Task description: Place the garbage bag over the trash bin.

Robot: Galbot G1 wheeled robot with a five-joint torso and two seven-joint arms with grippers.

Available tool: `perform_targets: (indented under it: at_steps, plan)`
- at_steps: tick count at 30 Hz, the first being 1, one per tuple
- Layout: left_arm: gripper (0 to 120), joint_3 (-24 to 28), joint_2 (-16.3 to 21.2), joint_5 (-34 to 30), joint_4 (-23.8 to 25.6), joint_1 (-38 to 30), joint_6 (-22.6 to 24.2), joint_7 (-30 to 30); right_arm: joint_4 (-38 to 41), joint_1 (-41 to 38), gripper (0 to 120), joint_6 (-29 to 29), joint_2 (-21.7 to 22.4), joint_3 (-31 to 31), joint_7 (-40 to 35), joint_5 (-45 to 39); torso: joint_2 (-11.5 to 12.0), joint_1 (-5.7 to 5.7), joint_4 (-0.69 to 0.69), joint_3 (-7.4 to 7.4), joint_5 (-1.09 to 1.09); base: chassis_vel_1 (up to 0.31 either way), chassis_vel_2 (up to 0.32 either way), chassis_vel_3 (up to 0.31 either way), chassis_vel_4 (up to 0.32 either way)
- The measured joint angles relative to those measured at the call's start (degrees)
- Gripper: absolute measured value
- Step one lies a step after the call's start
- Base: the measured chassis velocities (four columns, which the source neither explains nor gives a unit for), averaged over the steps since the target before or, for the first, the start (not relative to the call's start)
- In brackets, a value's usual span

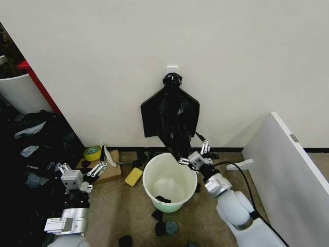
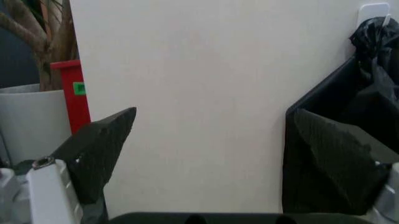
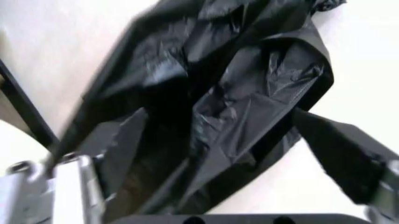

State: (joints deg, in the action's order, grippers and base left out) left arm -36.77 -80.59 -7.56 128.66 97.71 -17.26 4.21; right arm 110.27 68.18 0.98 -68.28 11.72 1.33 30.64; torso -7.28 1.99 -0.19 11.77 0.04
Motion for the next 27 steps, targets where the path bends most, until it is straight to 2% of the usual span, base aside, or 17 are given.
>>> perform_targets:
  at_steps: [6, 7, 12, 13, 17, 19, 23, 27]
  plan:
    - [100, 0.0, -0.3, 0.2, 0.1, 0.2, 0.0, 0.0, -1.0, -1.0, 58, -3.5, -0.6, 0.1, 0.1, 5.0, 0.0, 0.00, 0.00, -0.01, 0.00, 0.000, 0.000, 0.000, 0.000]
    - [100, 0.0, -0.3, 0.2, 0.1, 0.2, 0.0, 0.0, -1.0, -1.0, 58, -3.5, -0.6, 0.1, 0.1, 5.0, 0.0, 0.00, 0.00, -0.01, 0.00, 0.000, 0.000, 0.000, 0.000]
    - [100, 0.3, -0.8, 0.6, 0.1, 0.1, -0.1, 0.0, -1.6, -1.1, 38, -3.9, -1.0, 0.2, 0.7, 10.3, 0.0, 0.00, 0.00, -0.01, 0.00, 0.000, 0.000, 0.000, 0.000]
    - [100, 0.3, -0.8, 0.6, 0.1, 0.1, -0.1, 0.0, -1.6, -1.1, 38, -3.9, -1.0, 0.2, 0.7, 10.3, 0.0, 0.00, 0.00, -0.01, 0.00, 0.000, 0.000, 0.000, 0.000]
    - [100, 0.5, -0.9, 0.8, -0.1, 0.0, -0.1, 0.0, -2.1, -1.3, 19, -3.7, -2.3, 0.3, 0.2, 13.1, 0.0, 0.00, 0.00, -0.01, 0.00, 0.000, 0.000, 0.000, 0.000]
    - [100, 0.5, -0.9, 0.8, -0.2, 0.0, -0.1, 0.0, -2.2, -1.3, 15, -3.6, -2.6, 0.3, -0.3, 13.2, 0.0, 0.00, 0.00, -0.01, 0.00, 0.000, 0.000, 0.000, 0.000]
    - [100, 0.4, -0.7, 0.6, -0.4, -0.3, -0.1, 0.1, -2.2, -1.0, 0, -3.5, -3.2, 0.4, -2.2, 10.3, 0.0, 0.00, 0.00, 0.00, 0.00, 0.000, 0.000, 0.000, 0.000]
    - [100, 0.4, -0.2, -0.1, -0.5, -0.9, -0.1, 0.3, -1.0, 0.0, 0, -3.5, -3.5, 0.3, -3.6, 3.9, 0.0, 0.00, 0.00, -0.01, 0.00, 0.000, 0.000, 0.000, 0.000]
